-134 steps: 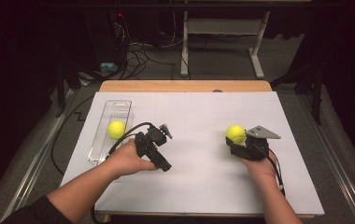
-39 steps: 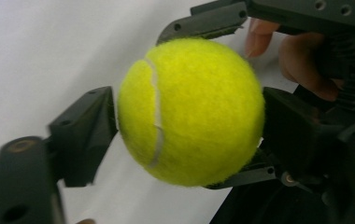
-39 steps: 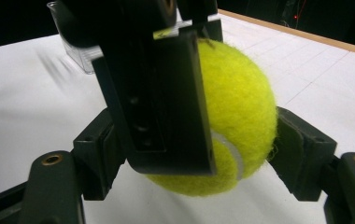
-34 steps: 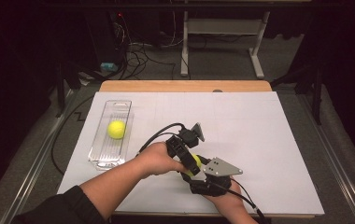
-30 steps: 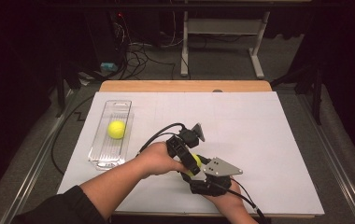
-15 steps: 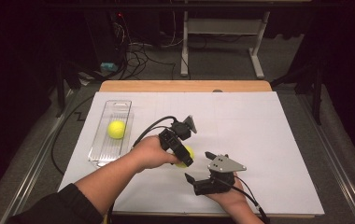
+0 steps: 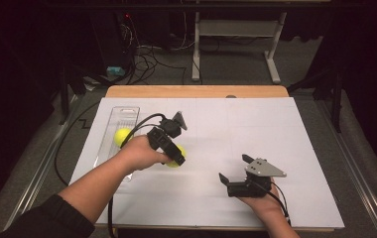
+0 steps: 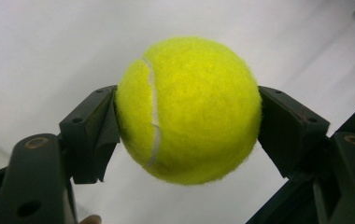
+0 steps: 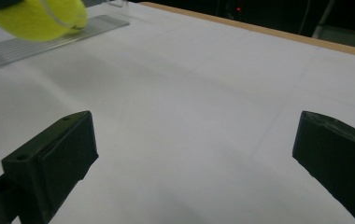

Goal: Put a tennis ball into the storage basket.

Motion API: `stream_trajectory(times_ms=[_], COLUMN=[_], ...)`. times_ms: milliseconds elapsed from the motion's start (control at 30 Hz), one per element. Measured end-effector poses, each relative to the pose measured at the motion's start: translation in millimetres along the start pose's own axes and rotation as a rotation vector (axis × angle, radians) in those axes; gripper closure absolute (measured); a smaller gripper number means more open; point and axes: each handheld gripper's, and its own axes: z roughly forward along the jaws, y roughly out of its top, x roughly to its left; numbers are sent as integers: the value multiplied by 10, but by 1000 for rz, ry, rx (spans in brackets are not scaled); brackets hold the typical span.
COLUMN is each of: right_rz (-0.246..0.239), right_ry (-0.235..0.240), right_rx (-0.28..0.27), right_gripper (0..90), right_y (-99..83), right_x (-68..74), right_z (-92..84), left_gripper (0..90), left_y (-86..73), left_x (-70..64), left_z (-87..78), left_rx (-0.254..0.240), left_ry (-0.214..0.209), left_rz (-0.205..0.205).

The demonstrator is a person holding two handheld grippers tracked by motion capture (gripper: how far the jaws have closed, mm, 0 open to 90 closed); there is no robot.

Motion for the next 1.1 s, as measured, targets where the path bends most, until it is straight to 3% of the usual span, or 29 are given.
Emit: stream_trajectory(times_ms=[267,500,767,1100], right_rz=[36,65,73,73], right_ry=[-96,-154,-189,-197], right_rx=[-21,-20,-13,-11], right_gripper=[0,0,0,0], right_y=[-63,-140,-215,-243], right_x=[-357,-569,-671,-706], right_z=[-215,-367,-484,-526], left_gripper=[268,268,268,267], left_y=[-227,-475,-715,-908], left_x=[348,643,883,1055], left_z=[-268,-367,-416,-424], left_rx=[-15,-6,40,56], left_ry=[50,103,157,177], left_rz=[-82,-161,-222,-269])
